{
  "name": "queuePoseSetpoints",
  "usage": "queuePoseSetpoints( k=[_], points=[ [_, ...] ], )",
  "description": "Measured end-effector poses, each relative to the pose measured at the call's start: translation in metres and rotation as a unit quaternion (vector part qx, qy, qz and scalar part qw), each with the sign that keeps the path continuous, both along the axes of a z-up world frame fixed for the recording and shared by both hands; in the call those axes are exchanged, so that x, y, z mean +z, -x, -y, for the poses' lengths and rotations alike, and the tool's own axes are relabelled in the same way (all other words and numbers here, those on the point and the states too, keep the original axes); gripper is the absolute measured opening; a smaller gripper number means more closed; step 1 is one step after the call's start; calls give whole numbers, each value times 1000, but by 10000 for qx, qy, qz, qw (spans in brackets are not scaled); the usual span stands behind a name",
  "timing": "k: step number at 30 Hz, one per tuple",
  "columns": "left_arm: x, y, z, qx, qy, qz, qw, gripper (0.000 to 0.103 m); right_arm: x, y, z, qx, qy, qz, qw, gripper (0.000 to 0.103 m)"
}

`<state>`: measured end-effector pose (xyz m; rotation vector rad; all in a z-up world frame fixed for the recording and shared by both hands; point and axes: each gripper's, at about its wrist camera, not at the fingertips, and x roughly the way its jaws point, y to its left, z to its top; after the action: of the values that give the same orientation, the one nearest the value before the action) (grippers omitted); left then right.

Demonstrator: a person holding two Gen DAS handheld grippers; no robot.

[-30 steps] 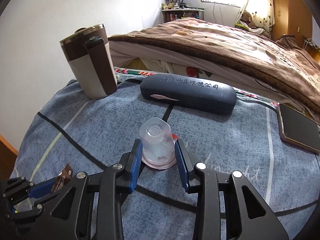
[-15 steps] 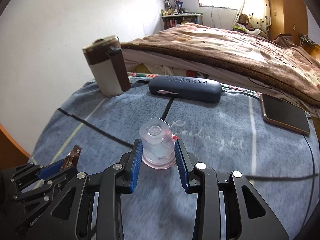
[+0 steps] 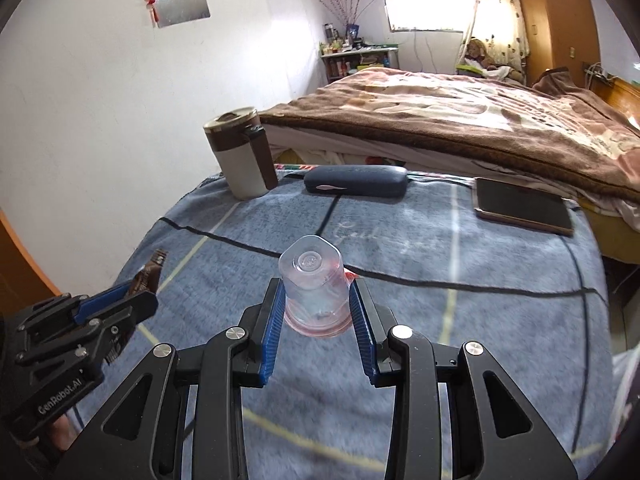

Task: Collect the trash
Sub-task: 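Carry the wrapper and cup over the wastebasket and open both tools to drop them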

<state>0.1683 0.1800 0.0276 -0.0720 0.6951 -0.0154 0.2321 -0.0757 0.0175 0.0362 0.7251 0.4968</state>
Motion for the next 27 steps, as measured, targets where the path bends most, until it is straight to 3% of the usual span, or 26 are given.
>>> queuePoseSetpoints(
  k=[13, 27],
  points=[
    [21, 29, 65, -481, -67, 278, 9984, 21, 14, 39, 71, -401, -229, 237, 9987, 36],
    [22, 36, 177, -1528, -45, 340, 9877, 21, 20, 66, 176, -1417, -159, 397, 9890, 36]
  ],
)
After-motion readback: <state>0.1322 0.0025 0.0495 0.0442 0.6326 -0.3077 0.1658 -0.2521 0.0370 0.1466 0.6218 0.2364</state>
